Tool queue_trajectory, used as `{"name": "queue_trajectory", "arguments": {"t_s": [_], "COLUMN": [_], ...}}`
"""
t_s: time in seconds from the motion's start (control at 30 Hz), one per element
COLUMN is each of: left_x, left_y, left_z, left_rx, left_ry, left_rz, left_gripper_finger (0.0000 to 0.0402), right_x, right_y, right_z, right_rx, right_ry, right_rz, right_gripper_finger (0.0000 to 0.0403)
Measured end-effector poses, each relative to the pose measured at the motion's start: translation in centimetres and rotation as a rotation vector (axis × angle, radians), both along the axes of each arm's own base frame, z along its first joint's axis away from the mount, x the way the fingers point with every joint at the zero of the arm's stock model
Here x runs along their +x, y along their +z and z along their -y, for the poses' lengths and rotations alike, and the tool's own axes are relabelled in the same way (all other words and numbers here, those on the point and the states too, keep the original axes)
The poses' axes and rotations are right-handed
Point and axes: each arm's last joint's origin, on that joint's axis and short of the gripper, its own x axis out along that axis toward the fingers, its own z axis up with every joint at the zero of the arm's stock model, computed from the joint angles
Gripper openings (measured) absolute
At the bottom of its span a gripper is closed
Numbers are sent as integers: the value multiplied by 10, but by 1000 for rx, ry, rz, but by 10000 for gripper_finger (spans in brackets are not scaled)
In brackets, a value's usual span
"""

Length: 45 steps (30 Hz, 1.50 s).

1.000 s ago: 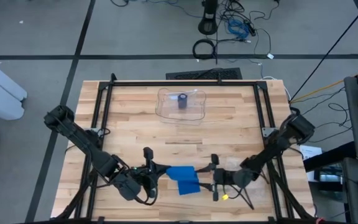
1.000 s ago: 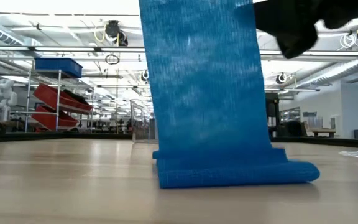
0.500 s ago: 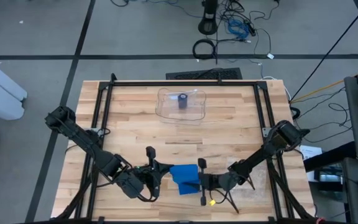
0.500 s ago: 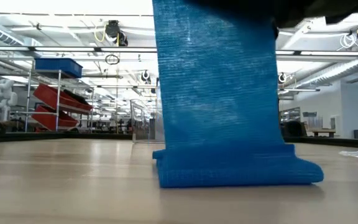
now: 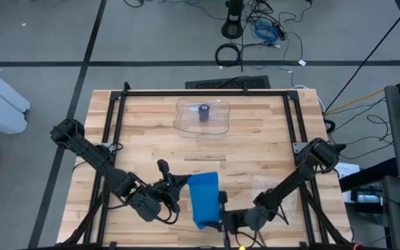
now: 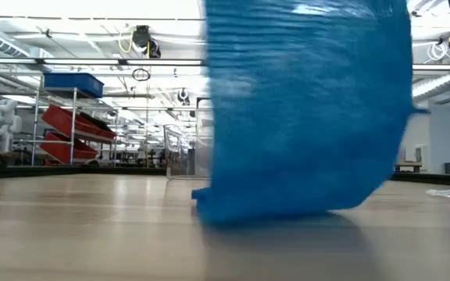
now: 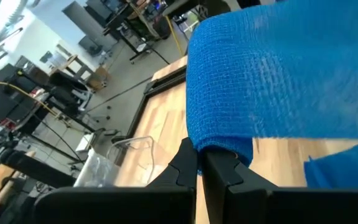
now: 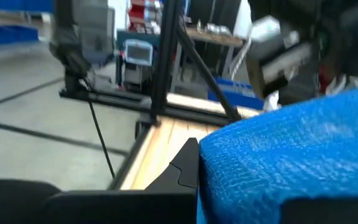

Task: Roll bandage
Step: Roll the blue bandage

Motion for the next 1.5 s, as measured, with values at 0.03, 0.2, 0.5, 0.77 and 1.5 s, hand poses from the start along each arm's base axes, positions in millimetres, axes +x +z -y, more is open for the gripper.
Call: {"name": "queue_trajectory", "arguments": {"t_s": [0.03, 0.2, 0.5, 0.77, 1.5], "left_x": [0, 2, -1, -10, -21], "left_y": [1, 5, 5, 15, 19], "left_z": [0, 2, 7, 28, 42], "left_rx": [-5, -14, -27, -39, -42], "left_ry": [-1, -5, -42, -135, -207], "left_rz": [7, 40, 42, 112, 111], "left_gripper_finger": [6, 6, 6, 6, 6], "right_x": [2, 12, 16, 14, 0], "right_y": [-2, -12, -21, -23, -30], "right_z": [2, 12, 16, 15, 2], "right_rx": [3, 29, 21, -12, 10], "right_ry": [-10, -42, -66, -122, -185], "right_rz": [-19, -56, -69, -79, -125], "right_gripper_finger": [0, 0, 0, 0, 108]}}
